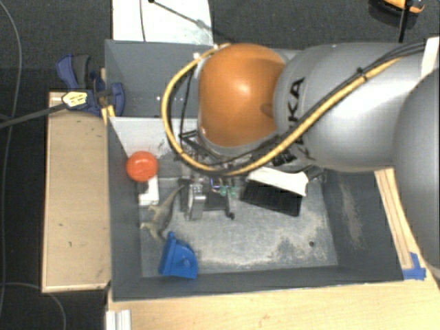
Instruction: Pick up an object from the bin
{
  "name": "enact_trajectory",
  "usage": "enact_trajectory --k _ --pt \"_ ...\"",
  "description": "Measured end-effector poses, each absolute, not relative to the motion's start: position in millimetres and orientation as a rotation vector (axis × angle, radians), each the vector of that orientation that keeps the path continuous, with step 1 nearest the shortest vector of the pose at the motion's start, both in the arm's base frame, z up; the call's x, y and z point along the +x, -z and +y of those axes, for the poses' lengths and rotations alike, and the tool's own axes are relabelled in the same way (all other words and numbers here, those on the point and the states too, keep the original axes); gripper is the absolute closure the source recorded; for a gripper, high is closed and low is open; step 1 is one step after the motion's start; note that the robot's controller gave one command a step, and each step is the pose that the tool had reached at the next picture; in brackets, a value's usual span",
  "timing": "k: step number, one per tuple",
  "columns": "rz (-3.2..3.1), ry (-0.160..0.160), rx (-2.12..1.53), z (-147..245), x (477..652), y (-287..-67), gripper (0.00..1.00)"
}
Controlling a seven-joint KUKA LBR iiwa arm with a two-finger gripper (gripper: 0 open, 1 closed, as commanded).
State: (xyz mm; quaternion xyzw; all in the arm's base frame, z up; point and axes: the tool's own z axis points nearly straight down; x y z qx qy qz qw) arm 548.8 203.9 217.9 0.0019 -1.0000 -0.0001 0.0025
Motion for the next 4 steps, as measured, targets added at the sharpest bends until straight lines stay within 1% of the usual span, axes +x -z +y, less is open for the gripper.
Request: enact_trajectory --k 1,2,3,4 --pt "-3.144 0.003 -0.003 203 550.3 -223 0.0" --pt "-3.146 0.006 -0.064 205 568.1 -151 0.0" --pt "-3.142 0.002 0.018 137 578.9 -146 0.0" --pt "-3.144 0.0 -0.04 103 584.3 -143 0.0"
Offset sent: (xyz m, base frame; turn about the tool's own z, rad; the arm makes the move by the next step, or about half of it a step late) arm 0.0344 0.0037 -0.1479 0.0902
